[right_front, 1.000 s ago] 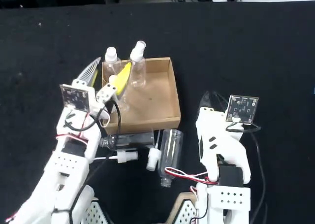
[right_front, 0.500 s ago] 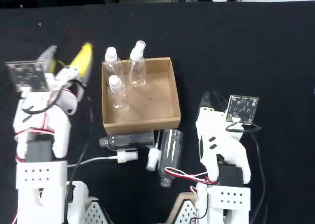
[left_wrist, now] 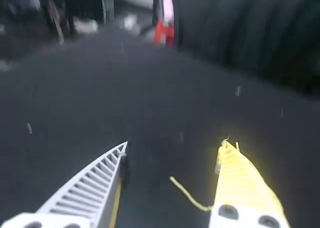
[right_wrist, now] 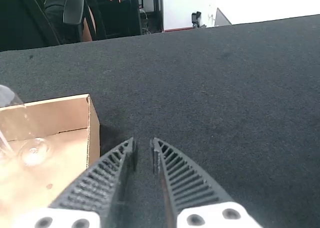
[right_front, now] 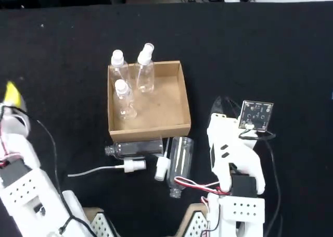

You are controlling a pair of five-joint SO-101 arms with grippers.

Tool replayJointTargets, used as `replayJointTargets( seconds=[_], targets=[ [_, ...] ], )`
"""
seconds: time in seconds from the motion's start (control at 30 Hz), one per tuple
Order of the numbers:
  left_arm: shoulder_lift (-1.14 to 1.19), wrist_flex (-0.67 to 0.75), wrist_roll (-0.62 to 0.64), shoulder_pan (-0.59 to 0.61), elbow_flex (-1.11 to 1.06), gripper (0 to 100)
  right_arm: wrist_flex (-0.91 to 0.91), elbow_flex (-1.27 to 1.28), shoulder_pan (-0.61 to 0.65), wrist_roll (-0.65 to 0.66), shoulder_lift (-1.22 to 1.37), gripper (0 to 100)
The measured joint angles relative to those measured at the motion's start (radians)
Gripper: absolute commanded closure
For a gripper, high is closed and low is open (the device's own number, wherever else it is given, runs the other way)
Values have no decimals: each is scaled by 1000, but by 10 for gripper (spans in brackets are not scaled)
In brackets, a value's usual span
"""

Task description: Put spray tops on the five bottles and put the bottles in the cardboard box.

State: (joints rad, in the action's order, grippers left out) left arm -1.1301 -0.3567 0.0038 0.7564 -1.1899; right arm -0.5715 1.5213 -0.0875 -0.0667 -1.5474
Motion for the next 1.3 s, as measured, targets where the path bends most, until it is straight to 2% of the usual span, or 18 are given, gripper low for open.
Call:
replayJointTargets(
  seconds=[0.13, 0.23, 0.37, 0.53, 0.67, 0.8, 0.93, 1.13, 1.3],
  targets=[
    [-2, -28, 0, -37, -98, 747, 0, 0, 0, 0, 0, 959],
    [-2, -123, 0, -97, -101, 747, 0, 0, 0, 6, 0, 959],
    [-2, -227, 6, -199, -110, 748, -35, -6, 0, 84, 2, 959],
    [-2, -189, 6, -261, -215, 748, -181, -129, 64, 215, 2, 959],
    [-2, -126, 6, -264, -273, 748, -373, -265, 195, 339, 2, 944],
    [-2, -109, 40, -264, -285, 748, -574, -427, 359, 417, 64, 851],
    [-2, -103, 140, -167, -287, 748, -715, -549, 565, 436, 206, 815],
    [-2, -35, 269, 34, -287, 748, -724, -638, 833, 439, 491, 815],
    [-2, -34, 295, 57, -287, 748, -649, -658, 968, 439, 690, 815]
  ],
)
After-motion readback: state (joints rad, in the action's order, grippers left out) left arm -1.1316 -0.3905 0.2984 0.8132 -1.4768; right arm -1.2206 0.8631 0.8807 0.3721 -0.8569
